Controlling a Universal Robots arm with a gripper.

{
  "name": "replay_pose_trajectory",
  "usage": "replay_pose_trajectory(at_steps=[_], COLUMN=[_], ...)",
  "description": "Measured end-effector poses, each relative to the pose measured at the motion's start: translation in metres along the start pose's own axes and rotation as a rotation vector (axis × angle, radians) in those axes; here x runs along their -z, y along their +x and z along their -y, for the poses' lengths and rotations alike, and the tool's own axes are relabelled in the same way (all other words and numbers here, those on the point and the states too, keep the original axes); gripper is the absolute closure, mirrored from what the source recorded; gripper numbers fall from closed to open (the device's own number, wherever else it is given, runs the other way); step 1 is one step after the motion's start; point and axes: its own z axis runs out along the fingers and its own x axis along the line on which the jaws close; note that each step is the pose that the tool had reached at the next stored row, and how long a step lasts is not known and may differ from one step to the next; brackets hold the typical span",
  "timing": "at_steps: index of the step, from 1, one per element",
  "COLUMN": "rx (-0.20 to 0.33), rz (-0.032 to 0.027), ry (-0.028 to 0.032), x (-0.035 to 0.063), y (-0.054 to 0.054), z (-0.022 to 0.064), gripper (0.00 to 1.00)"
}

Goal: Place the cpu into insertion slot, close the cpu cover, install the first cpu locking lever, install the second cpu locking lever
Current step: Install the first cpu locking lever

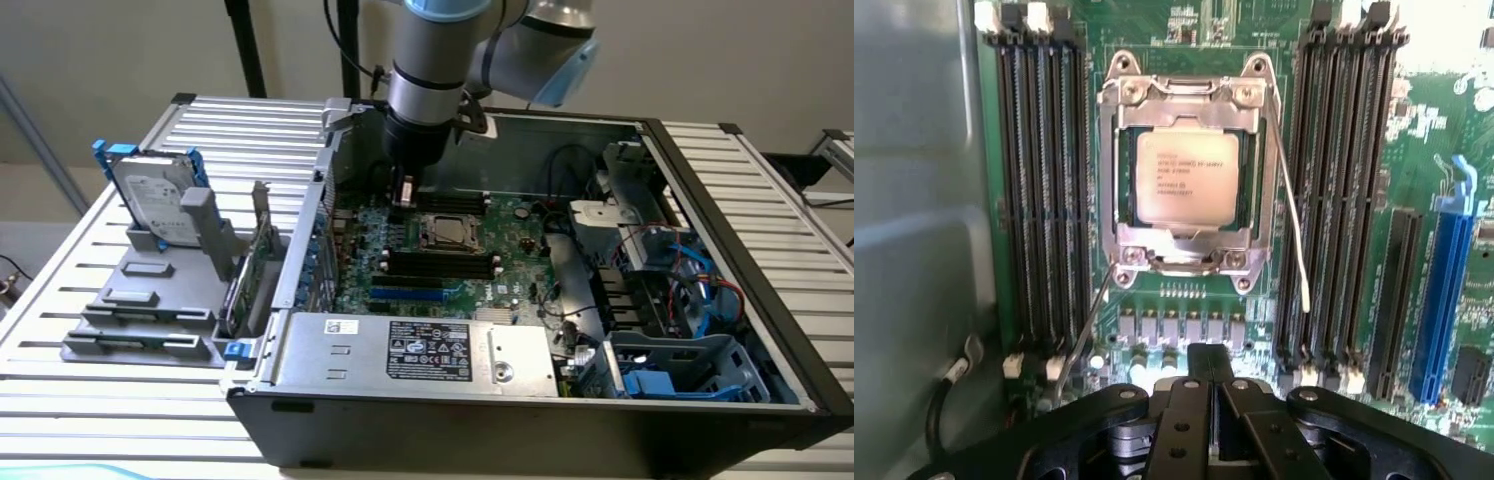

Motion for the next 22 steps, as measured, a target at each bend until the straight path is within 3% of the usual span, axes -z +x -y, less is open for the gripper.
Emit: replay_pose_trajectory(at_steps=[5, 17, 22], rx=[-0.016, -0.119, -0.176], rz=[-0.0356, -0.1032, -0.1173], ry=[0.0009, -0.002, -0.0062], x=[0.0055, 0.0135, 0.0141], y=[0.0, 0.001, 0.001], z=[0.0034, 0.006, 0.0062], gripper=[0.89, 0.89, 0.89])
